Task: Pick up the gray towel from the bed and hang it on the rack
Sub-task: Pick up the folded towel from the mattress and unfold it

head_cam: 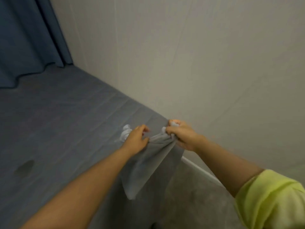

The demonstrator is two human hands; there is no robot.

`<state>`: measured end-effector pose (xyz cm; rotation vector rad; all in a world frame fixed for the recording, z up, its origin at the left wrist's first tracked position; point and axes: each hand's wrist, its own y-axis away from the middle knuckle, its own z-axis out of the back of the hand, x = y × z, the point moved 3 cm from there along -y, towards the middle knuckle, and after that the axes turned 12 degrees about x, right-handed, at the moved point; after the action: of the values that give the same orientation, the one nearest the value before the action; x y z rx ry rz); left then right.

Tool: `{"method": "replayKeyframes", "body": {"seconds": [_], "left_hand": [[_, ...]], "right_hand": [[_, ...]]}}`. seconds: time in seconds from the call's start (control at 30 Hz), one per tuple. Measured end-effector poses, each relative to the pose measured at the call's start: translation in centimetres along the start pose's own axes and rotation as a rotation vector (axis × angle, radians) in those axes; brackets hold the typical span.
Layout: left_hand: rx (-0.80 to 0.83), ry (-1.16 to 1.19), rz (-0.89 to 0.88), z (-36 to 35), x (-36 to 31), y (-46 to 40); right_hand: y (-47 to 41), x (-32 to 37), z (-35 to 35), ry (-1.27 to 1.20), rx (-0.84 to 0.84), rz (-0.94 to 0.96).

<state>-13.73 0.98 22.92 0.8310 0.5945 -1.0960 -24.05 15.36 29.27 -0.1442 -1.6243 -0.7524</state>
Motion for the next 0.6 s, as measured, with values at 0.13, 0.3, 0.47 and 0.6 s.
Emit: {"method": "replayKeyframes", "body": {"seconds": [0.13, 0.3, 0.47, 0.6], "left_hand": [[0.234, -0.107, -0.191, 1.2, -8.7, -0.4], [0.332, -0.238, -0.279, -0.4, -18.1, -1.2], [0.205, -0.307, -0.331, -3.3, -25.1, -2.3], [0.186, -0.268, -0.302, -6.4, -29.2, -3.0]], "right_hand": [[6.2, 7.8, 2.9, -0.017, -0.026, 0.099], [14.6, 14.0, 7.4, -0.077, -0.128, 0.259], [24.2, 16.5, 13.9, -0.215, -0.309, 0.413], [33.5, 17.4, 18.4, -0.304, -0.46, 0.533]]}}
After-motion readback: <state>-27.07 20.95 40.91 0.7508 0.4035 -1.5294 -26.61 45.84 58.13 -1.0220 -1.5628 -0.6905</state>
